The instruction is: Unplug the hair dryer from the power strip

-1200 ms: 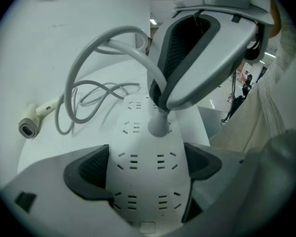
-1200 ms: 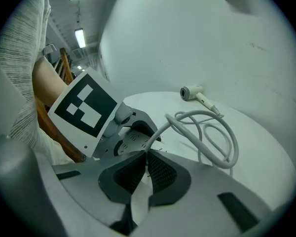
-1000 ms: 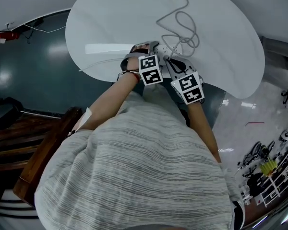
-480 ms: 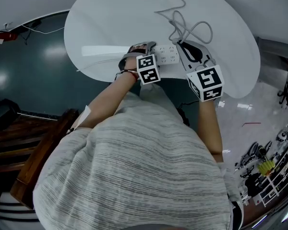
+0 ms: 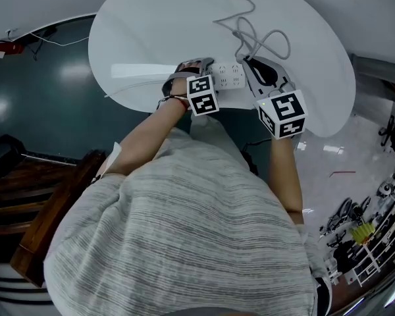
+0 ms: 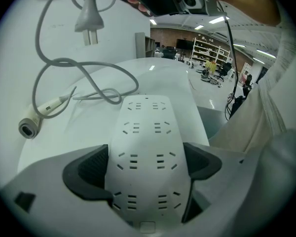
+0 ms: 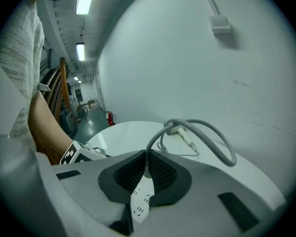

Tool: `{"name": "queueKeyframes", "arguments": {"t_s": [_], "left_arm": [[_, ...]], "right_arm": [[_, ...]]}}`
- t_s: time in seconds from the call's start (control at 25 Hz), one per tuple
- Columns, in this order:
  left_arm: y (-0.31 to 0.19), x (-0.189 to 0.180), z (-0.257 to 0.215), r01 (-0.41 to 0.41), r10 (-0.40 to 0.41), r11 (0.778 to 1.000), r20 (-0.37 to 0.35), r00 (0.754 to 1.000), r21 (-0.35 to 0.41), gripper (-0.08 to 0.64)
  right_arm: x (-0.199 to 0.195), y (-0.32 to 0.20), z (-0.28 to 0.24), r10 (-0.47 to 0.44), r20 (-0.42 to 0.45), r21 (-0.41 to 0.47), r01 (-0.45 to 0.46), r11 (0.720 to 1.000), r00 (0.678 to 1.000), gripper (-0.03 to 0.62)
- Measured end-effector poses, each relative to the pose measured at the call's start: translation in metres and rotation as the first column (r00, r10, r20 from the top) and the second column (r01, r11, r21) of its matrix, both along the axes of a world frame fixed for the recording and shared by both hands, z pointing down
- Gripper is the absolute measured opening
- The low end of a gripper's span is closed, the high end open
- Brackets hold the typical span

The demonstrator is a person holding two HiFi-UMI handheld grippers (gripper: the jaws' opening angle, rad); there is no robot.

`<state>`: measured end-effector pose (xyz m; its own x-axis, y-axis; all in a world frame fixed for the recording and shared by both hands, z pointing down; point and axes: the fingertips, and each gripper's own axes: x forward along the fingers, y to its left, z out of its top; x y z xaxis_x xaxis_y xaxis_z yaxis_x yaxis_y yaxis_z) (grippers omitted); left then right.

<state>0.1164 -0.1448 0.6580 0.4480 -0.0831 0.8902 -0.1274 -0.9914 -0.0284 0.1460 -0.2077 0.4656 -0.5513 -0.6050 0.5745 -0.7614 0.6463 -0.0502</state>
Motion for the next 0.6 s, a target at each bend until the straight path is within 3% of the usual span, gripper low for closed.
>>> {"name": "queueKeyframes", "arguments": {"t_s": [0.16, 0.32, 0.6], "left_arm": [[-0.001, 0.002, -0.005, 0.006, -0.003, 0.999, -0.071, 0.997, 0.039, 0.471], [-0.008, -0.003, -0.029, 0.074, -0.060, 0.994, -0.165, 0.984, 0.077, 0.474], [-0.010, -0.032, -0.077, 0.233, -0.206, 0.971, -0.315, 0.927, 0.052, 0.474]], "right_arm": [[-0.002, -0.003, 0.013, -0.005, -0.004, -0.015, 0.005, 1.000, 1.000, 0.035], [-0.010, -0.004, 0.038, -0.031, -0.025, -0.052, 0.030, 0.998, 0.999, 0.035], [-0.033, -0.013, 0.070, -0.070, -0.052, -0.078, 0.066, 0.995, 0.996, 0.035]]}}
